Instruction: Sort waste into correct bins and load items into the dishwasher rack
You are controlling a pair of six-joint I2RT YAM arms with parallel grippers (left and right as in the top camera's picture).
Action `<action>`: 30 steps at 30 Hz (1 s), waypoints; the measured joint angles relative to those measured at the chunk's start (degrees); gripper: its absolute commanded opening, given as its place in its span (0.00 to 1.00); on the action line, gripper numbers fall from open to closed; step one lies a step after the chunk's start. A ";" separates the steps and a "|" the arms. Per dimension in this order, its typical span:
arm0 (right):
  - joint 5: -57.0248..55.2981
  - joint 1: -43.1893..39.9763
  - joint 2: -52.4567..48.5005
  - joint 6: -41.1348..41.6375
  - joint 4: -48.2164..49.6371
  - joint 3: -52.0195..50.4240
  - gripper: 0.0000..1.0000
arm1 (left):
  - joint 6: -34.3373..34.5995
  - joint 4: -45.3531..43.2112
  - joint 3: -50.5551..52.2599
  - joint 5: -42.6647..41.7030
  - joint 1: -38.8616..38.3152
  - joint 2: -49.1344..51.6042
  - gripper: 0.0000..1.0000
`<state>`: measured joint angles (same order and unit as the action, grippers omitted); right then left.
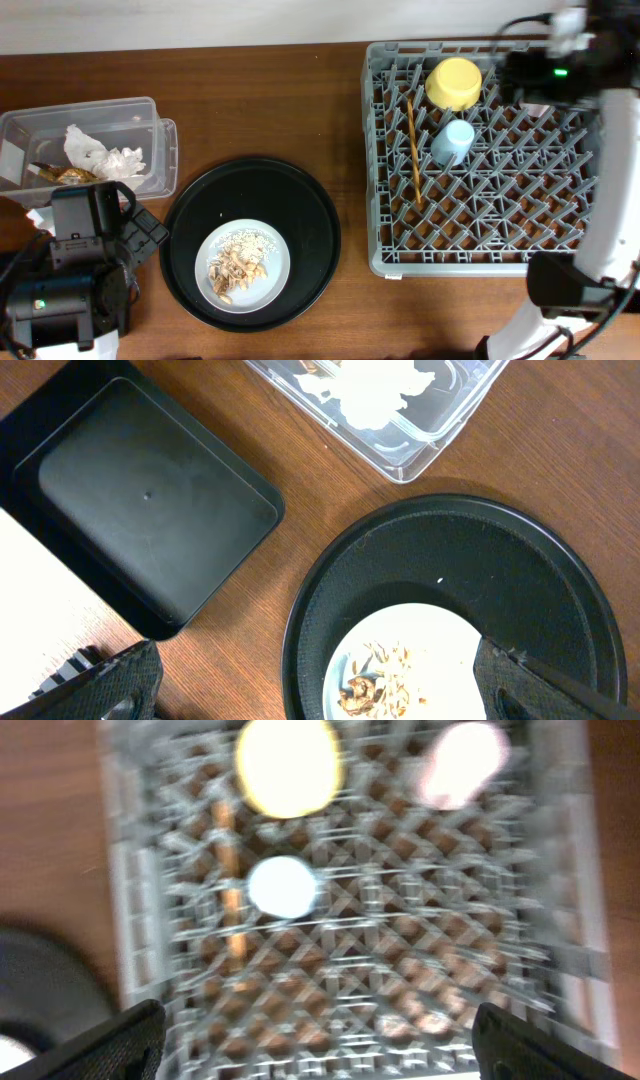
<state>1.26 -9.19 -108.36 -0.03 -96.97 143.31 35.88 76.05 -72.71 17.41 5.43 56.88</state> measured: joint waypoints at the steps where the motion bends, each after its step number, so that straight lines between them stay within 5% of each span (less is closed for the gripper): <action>1: -0.85 -3.08 0.09 -1.03 -0.02 0.02 0.98 | 0.00 0.02 0.00 0.00 0.00 0.00 0.99; 9: -1.49 -7.23 -0.46 -2.56 0.00 0.00 0.98 | 0.00 -0.52 0.00 -0.87 0.00 0.00 0.99; 13: -1.49 -7.23 -0.46 -2.80 0.00 0.00 0.98 | -0.68 0.61 0.00 -17.03 0.15 0.00 0.99; 14: -1.49 -7.23 -0.46 -2.82 0.00 0.00 0.98 | -1.95 0.68 0.00 -22.88 -0.24 0.00 0.95; 15: -1.51 -7.23 -0.46 -2.82 0.00 0.00 0.98 | -2.97 0.68 0.04 -25.94 -0.70 0.02 0.66; 17: -1.51 -7.23 -0.46 -2.93 0.00 0.00 0.98 | -3.98 0.63 0.72 -33.14 -4.37 0.02 0.65; 21: -1.51 -7.23 -0.46 -2.95 -0.02 0.00 0.99 | -4.85 -1.22 1.27 -32.87 -15.78 2.84 0.68; 24: -1.49 -7.23 -0.48 -2.99 -0.02 -0.04 0.98 | -3.65 -5.90 1.33 -29.35 -27.10 11.30 0.60; 30: -1.49 -7.23 -0.48 -2.95 -0.02 -0.04 0.98 | 8.96 -13.81 1.68 -15.37 -37.68 33.44 0.51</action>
<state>-0.23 -16.43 -108.84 -2.98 -96.99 143.26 44.84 62.24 -71.02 2.04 -32.25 90.32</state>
